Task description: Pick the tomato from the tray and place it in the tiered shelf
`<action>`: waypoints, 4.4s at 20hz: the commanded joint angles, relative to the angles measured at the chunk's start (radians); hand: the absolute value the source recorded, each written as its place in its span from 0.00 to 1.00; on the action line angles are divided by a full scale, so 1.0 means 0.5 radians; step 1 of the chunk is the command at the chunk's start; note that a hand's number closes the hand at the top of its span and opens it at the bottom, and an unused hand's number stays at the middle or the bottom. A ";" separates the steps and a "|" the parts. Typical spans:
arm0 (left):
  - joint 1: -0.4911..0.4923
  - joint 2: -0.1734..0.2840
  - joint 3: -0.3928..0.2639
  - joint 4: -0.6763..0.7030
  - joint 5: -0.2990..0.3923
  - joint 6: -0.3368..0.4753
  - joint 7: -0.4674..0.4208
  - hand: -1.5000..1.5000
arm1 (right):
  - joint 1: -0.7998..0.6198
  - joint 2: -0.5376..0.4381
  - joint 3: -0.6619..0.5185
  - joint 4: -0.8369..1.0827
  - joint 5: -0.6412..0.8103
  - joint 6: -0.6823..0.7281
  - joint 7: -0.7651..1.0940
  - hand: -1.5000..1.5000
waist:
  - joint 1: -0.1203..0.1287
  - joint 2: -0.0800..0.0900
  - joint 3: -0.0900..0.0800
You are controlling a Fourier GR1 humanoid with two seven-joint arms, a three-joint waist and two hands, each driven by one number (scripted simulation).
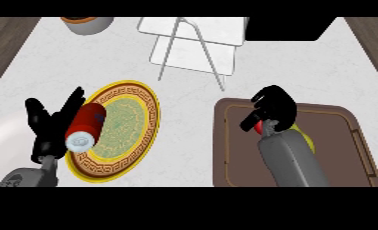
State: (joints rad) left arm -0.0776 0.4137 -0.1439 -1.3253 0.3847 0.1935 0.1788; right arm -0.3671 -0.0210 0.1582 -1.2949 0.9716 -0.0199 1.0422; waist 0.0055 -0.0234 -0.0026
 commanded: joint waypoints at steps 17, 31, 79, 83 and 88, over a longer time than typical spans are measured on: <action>-0.143 -0.137 -0.124 0.070 -0.073 -0.071 0.148 0.50 | -1.112 0.041 1.319 -0.164 -0.664 -0.629 0.380 1.00 | 0.139 0.045 0.001; 0.012 -0.086 0.006 0.082 -0.051 -0.084 0.073 0.50 | -2.026 0.040 0.825 -0.084 -0.461 -0.272 0.888 1.00 | 0.020 0.020 -0.001; 0.031 -0.179 0.123 -0.018 -0.178 -0.206 0.138 0.50 | -2.473 -0.199 -0.206 1.513 -0.361 -0.353 -0.648 1.00 | 0.031 0.057 0.003; -0.029 -0.174 0.148 -0.042 -0.191 -0.162 0.253 0.50 | -2.550 -0.213 -0.252 1.580 -0.363 -0.341 -0.654 1.00 | 0.032 0.059 0.003; 0.014 -0.223 0.152 0.026 -0.186 -0.198 0.160 0.50 | -2.420 -0.146 -0.340 1.491 -0.382 -0.677 -0.553 1.00 | 0.011 0.058 0.004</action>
State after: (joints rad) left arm -0.0628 0.3209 -0.0689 -1.3602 0.2785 0.1115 0.2560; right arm -1.6225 -0.1221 0.0293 -0.5176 0.7949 -0.2209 0.7397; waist 0.0223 0.0032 0.0046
